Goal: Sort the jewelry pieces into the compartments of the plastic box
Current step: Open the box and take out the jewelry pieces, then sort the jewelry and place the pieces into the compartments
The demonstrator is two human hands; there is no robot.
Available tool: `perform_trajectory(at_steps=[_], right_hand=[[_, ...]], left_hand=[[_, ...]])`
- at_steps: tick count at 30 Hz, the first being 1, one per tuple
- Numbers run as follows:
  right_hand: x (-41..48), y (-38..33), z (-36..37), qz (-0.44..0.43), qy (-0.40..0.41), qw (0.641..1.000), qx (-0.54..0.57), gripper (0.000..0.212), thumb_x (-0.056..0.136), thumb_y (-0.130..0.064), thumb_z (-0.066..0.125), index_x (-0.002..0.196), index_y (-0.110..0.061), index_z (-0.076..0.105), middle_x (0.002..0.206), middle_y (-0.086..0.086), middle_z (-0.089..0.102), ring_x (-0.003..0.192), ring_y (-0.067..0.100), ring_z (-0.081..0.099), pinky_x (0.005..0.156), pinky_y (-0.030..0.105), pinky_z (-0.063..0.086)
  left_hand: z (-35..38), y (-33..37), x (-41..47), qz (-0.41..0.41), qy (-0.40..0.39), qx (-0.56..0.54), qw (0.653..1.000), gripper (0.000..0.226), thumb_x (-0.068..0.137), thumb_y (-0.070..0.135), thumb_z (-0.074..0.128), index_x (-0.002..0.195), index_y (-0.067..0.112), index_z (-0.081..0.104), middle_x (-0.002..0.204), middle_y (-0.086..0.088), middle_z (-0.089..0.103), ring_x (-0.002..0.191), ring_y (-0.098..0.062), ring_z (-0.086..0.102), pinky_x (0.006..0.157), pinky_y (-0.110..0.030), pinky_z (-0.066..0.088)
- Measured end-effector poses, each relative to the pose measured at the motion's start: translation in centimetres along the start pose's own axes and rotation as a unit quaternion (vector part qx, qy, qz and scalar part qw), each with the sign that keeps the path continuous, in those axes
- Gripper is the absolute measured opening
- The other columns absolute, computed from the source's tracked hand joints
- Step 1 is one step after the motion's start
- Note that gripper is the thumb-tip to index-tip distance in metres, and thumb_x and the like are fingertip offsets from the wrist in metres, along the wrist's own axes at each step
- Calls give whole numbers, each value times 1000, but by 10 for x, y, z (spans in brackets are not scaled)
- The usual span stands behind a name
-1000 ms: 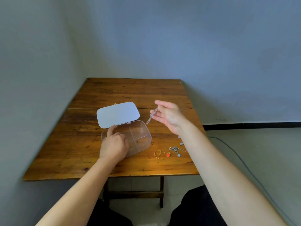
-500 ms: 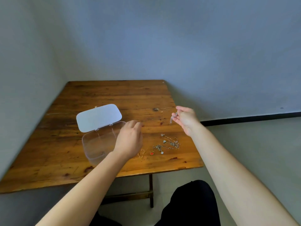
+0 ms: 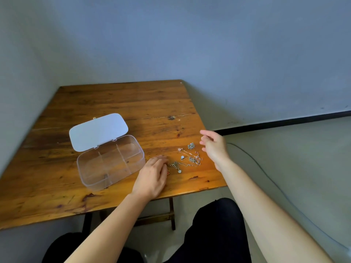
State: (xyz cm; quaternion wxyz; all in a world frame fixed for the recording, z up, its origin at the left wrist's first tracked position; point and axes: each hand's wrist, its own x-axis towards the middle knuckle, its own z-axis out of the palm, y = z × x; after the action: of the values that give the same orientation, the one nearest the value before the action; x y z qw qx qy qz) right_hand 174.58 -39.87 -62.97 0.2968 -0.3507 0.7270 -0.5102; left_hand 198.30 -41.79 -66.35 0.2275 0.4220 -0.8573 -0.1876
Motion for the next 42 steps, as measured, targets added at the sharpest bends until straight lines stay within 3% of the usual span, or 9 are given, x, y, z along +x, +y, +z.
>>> perform_trajectory(at_steps=[2, 9, 18, 21, 24, 27, 30, 36, 42], right_hand=[[-9, 11, 0, -27, 1, 999, -32, 29, 104, -15, 48, 126, -24, 65, 119, -7, 65, 98, 5, 64, 81, 26, 54], [-25, 44, 6, -43, 35, 990, -128, 25, 100, -24, 55, 123, -24, 66, 118, -2, 67, 108, 16, 61, 88, 27, 45], [10, 33, 4, -64, -58, 954, -287, 41, 102, -51, 40, 139, -39, 54, 139, -11, 60, 124, 18, 58, 89, 32, 46], [21, 30, 0, -64, -72, 955, -281, 44, 99, -59, 42, 136, -41, 58, 136, -13, 63, 104, 16, 69, 89, 33, 54], [27, 30, -3, -55, -85, 957, -272, 43, 96, -62, 45, 131, -43, 62, 114, -15, 72, 59, 3, 70, 65, 28, 59], [33, 31, -6, -42, -116, 969, -212, 41, 94, -56, 57, 131, -38, 63, 80, -16, 71, 53, 4, 68, 43, 21, 50], [38, 32, -7, -24, -139, 975, -172, 43, 87, -48, 71, 129, -38, 65, 56, -17, 66, 49, 6, 67, 37, 16, 43], [43, 38, -4, -14, -118, 981, -152, 15, 92, -36, 70, 105, -30, 76, 65, -7, 69, 49, 9, 69, 36, 18, 42], [41, 42, -4, -20, -95, 982, -163, 13, 100, -34, 56, 106, -28, 66, 78, -4, 68, 51, 8, 69, 35, 16, 42]], left_hand=[[1, 2, 0, -3, -4, 5, 1000, 34, 102, 29, 47, 128, 14, 63, 135, -3, 61, 130, -18, 50, 107, -23, 30], [3, 13, 7, -14, 15, 32, 999, 33, 101, 30, 50, 124, 10, 64, 121, -6, 66, 112, -24, 59, 97, -35, 47], [7, 23, 53, -72, -14, -11, 997, 33, 101, 25, 50, 129, 13, 62, 121, -10, 65, 112, -28, 55, 94, -39, 48], [10, 20, 72, -83, -47, -8, 995, 32, 101, 29, 51, 129, 19, 63, 118, -9, 65, 113, -29, 53, 91, -36, 45], [12, 18, 87, -69, -91, 7, 993, 34, 98, 37, 54, 129, 27, 65, 115, -7, 62, 113, -28, 52, 90, -36, 45], [14, 15, 94, -50, -98, 23, 994, 29, 92, 41, 63, 119, 33, 71, 113, -3, 62, 109, -25, 54, 83, -34, 47], [17, 14, 99, -65, -66, 5, 996, 17, 90, 37, 68, 104, 30, 76, 108, -1, 65, 103, -24, 59, 76, -31, 46], [11, 10, 112, -120, -25, -34, 992, 14, 94, 18, 62, 101, 13, 73, 105, -12, 68, 93, -28, 63, 77, -28, 44], [-37, 4, 128, -209, 116, -267, 934, 11, 95, 23, 62, 96, 15, 68, 85, -2, 67, 75, -16, 59, 70, -33, 50]])
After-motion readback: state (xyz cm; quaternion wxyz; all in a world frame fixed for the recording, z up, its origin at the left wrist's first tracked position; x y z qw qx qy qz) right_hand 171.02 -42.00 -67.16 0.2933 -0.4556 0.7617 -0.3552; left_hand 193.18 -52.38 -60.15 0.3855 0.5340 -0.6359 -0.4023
